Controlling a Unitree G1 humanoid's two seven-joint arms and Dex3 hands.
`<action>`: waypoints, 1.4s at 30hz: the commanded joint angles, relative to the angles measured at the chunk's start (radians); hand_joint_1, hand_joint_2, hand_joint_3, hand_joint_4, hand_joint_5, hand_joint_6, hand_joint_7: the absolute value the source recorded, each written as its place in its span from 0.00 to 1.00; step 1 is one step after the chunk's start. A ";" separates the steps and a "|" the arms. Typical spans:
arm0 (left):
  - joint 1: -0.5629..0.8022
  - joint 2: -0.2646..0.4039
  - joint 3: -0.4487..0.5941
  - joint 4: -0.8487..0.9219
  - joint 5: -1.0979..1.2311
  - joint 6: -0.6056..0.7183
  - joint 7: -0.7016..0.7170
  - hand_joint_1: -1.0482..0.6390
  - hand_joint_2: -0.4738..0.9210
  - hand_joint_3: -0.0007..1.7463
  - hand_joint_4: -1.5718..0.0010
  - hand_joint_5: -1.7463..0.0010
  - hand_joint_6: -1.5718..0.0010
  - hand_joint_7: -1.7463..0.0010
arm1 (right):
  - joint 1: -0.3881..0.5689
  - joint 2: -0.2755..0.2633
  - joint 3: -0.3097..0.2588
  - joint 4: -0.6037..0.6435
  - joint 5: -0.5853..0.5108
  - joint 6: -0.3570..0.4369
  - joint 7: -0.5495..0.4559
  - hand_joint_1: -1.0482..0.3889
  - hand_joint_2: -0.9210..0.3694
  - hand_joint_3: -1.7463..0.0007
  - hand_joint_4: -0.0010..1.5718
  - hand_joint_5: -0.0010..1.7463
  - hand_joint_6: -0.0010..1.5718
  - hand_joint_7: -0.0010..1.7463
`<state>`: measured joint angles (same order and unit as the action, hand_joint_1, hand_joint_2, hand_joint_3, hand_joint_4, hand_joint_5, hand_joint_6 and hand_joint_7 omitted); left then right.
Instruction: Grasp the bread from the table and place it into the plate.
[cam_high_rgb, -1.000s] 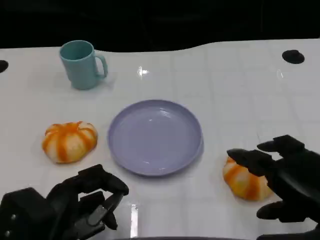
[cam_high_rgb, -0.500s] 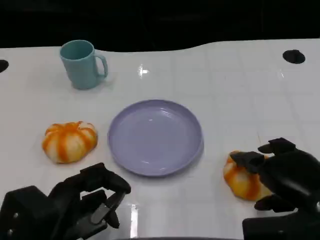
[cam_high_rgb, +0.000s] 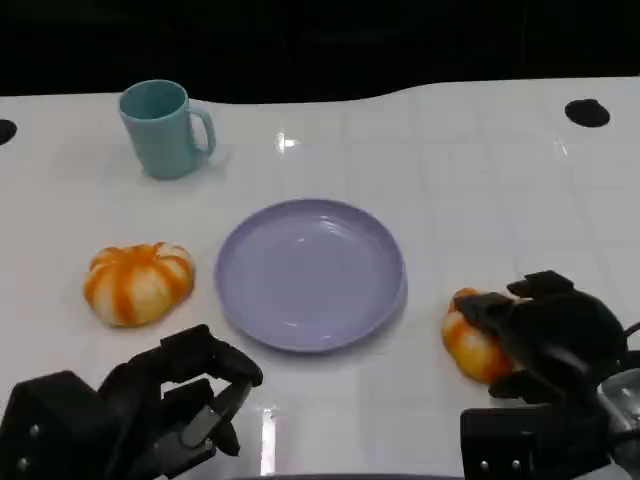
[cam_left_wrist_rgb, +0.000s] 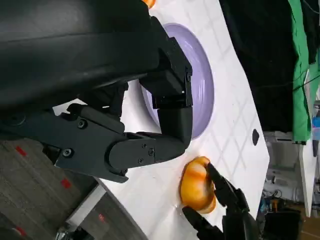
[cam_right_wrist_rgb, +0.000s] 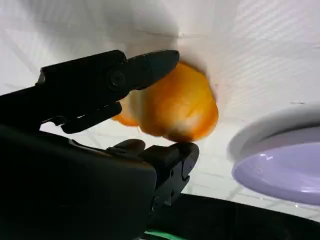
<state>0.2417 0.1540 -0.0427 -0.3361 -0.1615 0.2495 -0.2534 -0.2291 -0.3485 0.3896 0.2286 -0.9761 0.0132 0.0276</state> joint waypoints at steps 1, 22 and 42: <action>0.003 0.004 0.006 -0.015 0.001 0.008 0.006 0.39 1.00 0.29 0.57 0.00 0.61 0.23 | -0.032 0.006 0.002 0.081 0.030 -0.024 -0.107 0.36 0.01 1.00 0.33 0.16 0.40 0.03; 0.001 0.002 -0.003 -0.015 0.016 0.001 0.012 0.38 1.00 0.28 0.56 0.00 0.60 0.24 | -0.134 0.024 -0.058 0.243 0.201 -0.314 -0.496 0.66 0.51 0.23 0.63 1.00 0.49 0.96; 0.001 -0.009 -0.004 -0.019 0.024 0.016 0.011 0.39 1.00 0.29 0.58 0.00 0.61 0.23 | -0.231 0.145 -0.065 0.195 0.401 -0.392 -0.309 0.70 0.56 0.17 0.65 1.00 0.49 1.00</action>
<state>0.2416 0.1380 -0.0502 -0.3492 -0.1424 0.2600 -0.2515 -0.4179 -0.2217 0.3220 0.3953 -0.6014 -0.3528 -0.3008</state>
